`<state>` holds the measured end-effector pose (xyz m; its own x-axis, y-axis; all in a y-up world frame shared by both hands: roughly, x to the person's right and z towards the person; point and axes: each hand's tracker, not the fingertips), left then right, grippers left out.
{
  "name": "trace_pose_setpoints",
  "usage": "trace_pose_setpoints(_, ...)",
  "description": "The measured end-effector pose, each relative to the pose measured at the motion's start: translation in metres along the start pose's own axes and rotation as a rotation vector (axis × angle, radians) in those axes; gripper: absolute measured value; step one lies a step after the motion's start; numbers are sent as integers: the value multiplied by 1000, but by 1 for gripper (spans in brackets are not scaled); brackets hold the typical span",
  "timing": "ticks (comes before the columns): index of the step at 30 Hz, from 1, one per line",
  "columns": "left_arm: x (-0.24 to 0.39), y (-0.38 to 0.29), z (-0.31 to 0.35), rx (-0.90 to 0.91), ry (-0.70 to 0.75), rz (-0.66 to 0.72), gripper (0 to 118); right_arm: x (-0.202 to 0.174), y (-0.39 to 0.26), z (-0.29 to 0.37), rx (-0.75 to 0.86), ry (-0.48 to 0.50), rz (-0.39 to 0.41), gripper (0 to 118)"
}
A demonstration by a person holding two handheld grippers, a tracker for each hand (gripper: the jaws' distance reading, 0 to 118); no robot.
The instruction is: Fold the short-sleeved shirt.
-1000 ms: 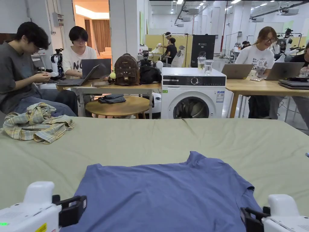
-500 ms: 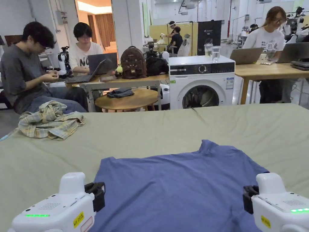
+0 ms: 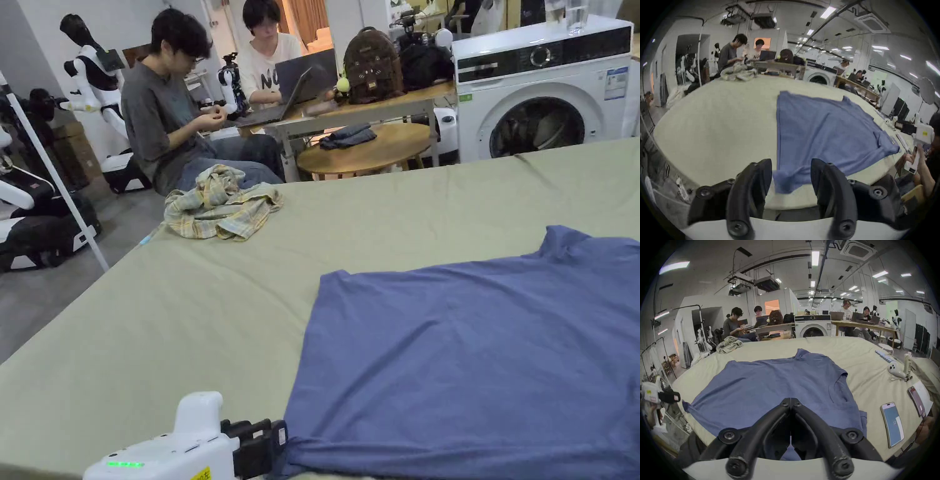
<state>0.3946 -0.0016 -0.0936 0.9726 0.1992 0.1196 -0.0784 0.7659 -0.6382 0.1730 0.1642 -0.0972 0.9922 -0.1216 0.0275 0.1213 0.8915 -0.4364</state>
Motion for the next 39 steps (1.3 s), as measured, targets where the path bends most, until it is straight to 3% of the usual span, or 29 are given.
trace_pose_setpoints(4,11,-8,4,-87,-22,22,46,4,-2,0,-14,-6,-17,0)
trace_pose_setpoints(6,11,-25,-17,-122,-3,12,28,11,-4,2,-28,-6,-53,0)
trace_pose_setpoints(9,11,-49,-32,-161,3,-8,21,22,-7,10,-35,-30,-67,0)
trace_pose_setpoints(11,15,-60,-30,-155,-2,-25,1,30,-9,18,-46,-53,-57,0)
trace_pose_setpoints(12,1,-94,-58,-184,47,-63,1,35,-10,24,-49,-60,-54,0)
trace_pose_setpoints(15,-13,-142,-56,-213,62,-127,1,53,-14,41,-67,-88,-44,0)
trace_pose_setpoints(16,-11,-137,-54,-223,61,-122,1,62,-15,46,-79,-100,-48,12)
trace_pose_setpoints(18,-8,-124,-51,-243,58,-102,1,83,-21,52,-129,-113,-104,62)
trace_pose_setpoints(19,-6,-117,-49,-247,54,-92,1,92,-25,55,-138,-114,-127,64)
trace_pose_setpoints(22,9,-89,-37,-233,33,-49,1,122,-42,57,-150,-198,-189,64)
trace_pose_setpoints(25,16,-73,-33,-228,25,-29,1,134,-55,53,-195,-152,-260,64)
trace_pose_setpoints(28,18,-76,-31,-240,25,-27,1,134,-65,42,-226,-154,-244,62)
trace_pose_setpoints(29,18,-80,-32,-240,28,-32,1,134,-68,38,-250,-138,-241,56)
trace_pose_setpoints(33,3,-96,-46,-234,38,-47,1,130,-82,23,-301,-113,-223,5)
trace_pose_setpoints(39,-2,-97,-31,-215,19,-58,1,121,-77,25,-278,-119,-216,2)
